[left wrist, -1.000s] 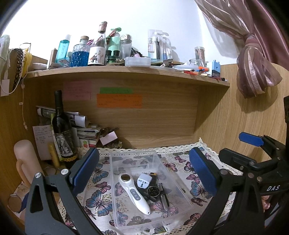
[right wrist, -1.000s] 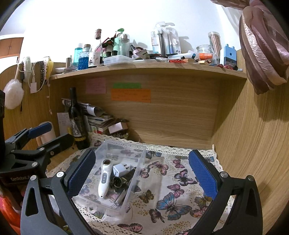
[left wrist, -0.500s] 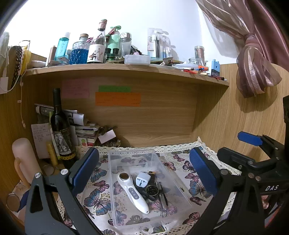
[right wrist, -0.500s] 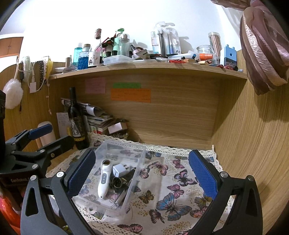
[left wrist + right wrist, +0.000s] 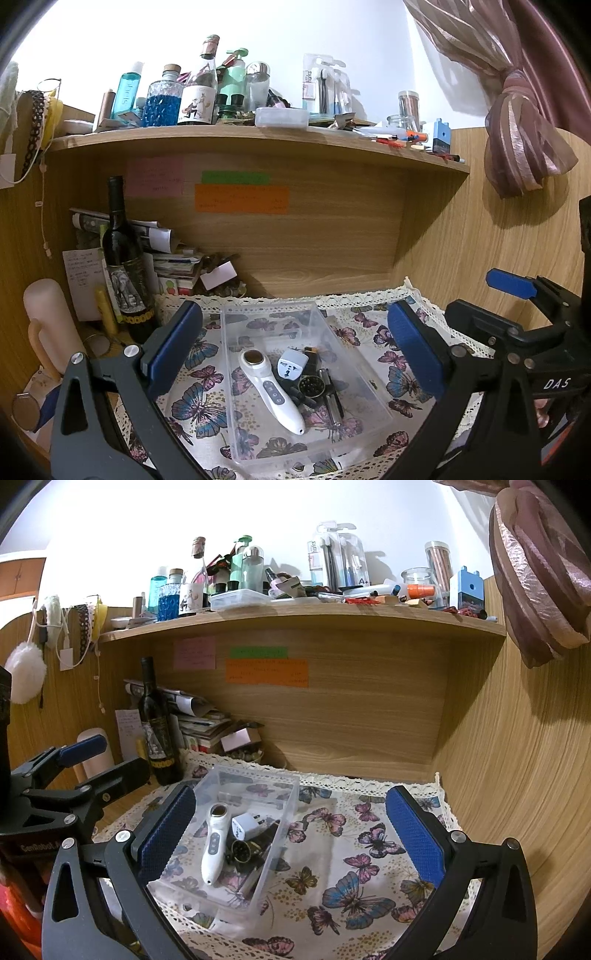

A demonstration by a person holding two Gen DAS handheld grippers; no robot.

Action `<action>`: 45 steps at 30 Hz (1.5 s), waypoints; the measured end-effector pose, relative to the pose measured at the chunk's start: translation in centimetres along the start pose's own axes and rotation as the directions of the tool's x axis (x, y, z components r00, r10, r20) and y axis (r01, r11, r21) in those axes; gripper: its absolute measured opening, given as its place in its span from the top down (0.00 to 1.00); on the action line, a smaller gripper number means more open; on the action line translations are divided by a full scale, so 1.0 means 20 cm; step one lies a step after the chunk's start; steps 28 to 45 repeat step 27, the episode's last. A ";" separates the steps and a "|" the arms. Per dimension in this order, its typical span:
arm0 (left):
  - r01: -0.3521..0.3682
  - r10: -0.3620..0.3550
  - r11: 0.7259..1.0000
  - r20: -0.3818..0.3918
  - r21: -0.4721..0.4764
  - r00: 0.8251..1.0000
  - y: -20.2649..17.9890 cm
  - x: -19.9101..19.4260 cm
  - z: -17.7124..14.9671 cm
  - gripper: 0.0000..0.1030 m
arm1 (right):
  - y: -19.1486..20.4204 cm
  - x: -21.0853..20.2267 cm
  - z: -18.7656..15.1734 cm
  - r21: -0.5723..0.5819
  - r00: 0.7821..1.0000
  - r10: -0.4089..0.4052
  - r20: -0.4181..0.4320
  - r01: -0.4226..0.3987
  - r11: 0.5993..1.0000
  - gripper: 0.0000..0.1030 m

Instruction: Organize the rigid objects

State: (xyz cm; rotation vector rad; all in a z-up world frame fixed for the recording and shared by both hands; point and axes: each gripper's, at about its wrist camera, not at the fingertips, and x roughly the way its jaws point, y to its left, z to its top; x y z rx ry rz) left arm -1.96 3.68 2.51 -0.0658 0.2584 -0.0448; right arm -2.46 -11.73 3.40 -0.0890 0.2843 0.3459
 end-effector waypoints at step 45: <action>0.021 -0.021 1.000 -0.031 -0.009 0.999 0.01 0.03 -0.01 0.01 | 0.00 0.02 -0.01 0.014 1.000 0.005 -0.012 -0.005 1.000 0.00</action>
